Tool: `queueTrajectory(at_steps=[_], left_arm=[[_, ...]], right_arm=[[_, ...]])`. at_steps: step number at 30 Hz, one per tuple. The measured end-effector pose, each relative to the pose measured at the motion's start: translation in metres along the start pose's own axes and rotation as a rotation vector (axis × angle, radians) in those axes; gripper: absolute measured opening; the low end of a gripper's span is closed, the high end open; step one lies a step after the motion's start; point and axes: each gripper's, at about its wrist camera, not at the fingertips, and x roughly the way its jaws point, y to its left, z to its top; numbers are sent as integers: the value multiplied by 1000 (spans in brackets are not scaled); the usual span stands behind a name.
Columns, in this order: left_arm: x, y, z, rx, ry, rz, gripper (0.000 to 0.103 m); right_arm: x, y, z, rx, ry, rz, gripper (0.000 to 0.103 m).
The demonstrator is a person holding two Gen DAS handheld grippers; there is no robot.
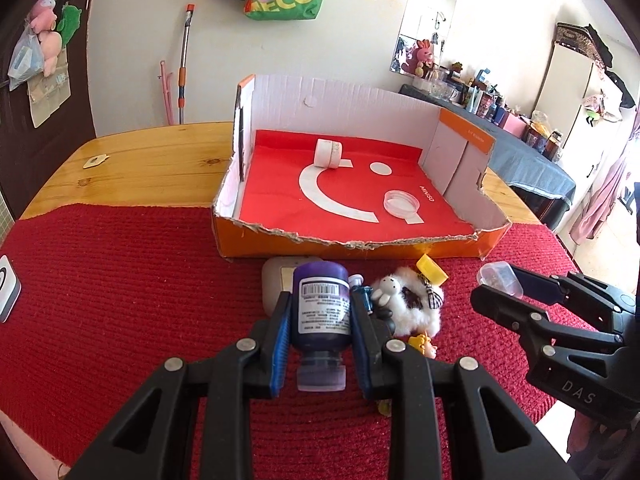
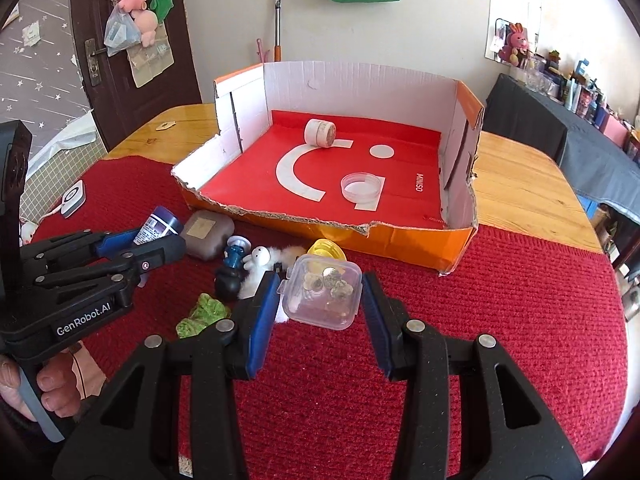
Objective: Organize objects
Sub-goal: 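Lift the purple bottle with the left gripper while the right gripper grasps the clear box, then carry the purple bottle with the left gripper while the right gripper carries the clear box into the box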
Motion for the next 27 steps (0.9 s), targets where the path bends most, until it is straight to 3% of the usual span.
queueTrajectory(at_steps=[27], left_arm=[[13,1,25,9,-8,-20,28]], right_arm=[[8,-4,13,15,5,39,40]])
